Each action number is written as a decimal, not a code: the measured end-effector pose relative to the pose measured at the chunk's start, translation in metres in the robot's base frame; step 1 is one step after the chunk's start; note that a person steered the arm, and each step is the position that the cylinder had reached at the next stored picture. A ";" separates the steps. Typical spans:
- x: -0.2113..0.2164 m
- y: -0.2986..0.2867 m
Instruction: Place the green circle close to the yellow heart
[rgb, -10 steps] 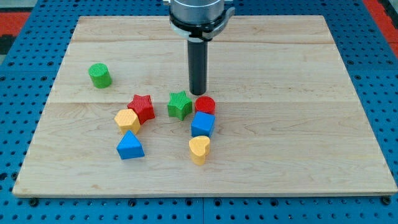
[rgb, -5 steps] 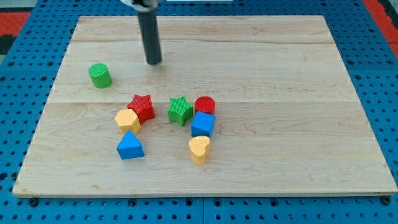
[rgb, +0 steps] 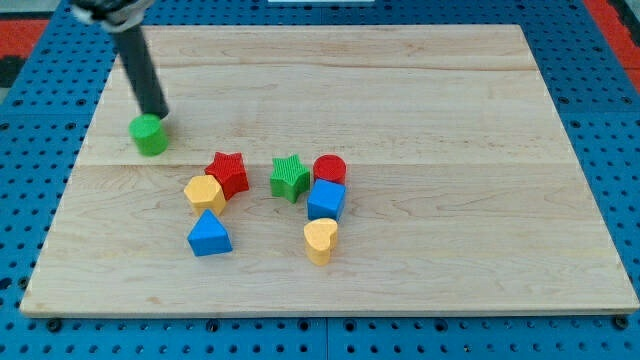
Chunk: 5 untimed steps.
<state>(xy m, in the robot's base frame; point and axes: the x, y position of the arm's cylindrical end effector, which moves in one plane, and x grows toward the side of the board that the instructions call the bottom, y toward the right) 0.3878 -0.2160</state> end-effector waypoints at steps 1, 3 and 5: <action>0.024 -0.016; 0.129 0.003; 0.184 0.005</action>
<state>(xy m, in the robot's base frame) 0.5722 -0.2106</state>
